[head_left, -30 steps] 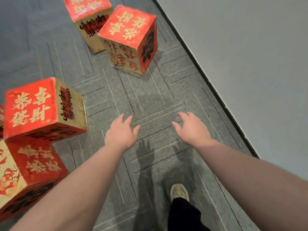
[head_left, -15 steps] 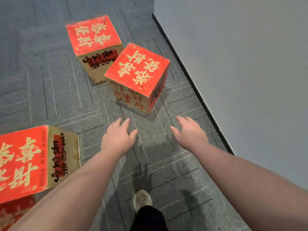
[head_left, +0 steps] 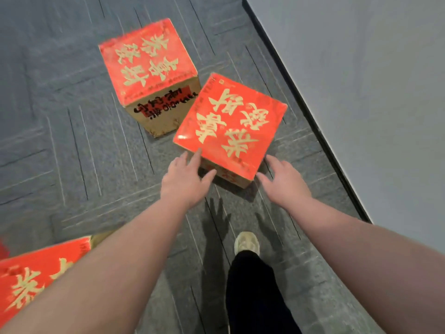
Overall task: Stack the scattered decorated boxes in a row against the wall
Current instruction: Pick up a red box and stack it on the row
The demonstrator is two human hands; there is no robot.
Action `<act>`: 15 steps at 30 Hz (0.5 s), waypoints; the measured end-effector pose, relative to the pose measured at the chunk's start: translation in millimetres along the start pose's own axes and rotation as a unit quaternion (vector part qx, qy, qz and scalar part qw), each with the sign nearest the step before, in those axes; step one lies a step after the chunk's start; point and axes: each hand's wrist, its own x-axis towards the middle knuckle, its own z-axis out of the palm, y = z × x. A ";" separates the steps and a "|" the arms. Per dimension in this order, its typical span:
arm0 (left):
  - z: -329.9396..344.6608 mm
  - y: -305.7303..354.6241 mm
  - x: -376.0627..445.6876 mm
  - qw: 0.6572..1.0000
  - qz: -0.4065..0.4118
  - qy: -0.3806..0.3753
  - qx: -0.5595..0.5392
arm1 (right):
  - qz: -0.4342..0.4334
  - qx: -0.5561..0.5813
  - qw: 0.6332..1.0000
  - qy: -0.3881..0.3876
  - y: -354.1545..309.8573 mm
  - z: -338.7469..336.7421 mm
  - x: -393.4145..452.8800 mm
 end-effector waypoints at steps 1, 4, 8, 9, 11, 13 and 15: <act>-5.1 -2.2 15.3 1.000 0.001 -0.002 0.006 | -0.002 0.008 1.000 -0.007 -7.6 -0.7 15.2; -18.8 -7.3 64.8 1.000 0.007 0.002 0.022 | 0.008 0.017 1.000 -0.014 -23.5 -5.6 56.2; -25.8 -6.7 115.0 0.999 0.002 -0.005 0.039 | 0.045 -0.003 0.999 -0.025 -34.1 -8.5 99.2; -26.3 -7.8 127.0 0.999 0.005 -0.007 0.049 | 0.059 -0.006 0.998 -0.029 -35.7 -8.9 109.3; -27.8 -11.2 150.0 0.998 0.010 -0.018 0.065 | 0.083 -0.008 0.996 -0.038 -40.0 -7.8 124.4; -25.6 -16.1 171.1 0.997 0.016 -0.028 0.074 | 0.092 -0.010 0.995 -0.033 -41.8 -1.2 133.9; -21.8 -21.9 188.7 0.996 0.024 -0.037 0.079 | 0.103 -0.015 0.994 -0.040 -41.8 7.2 141.1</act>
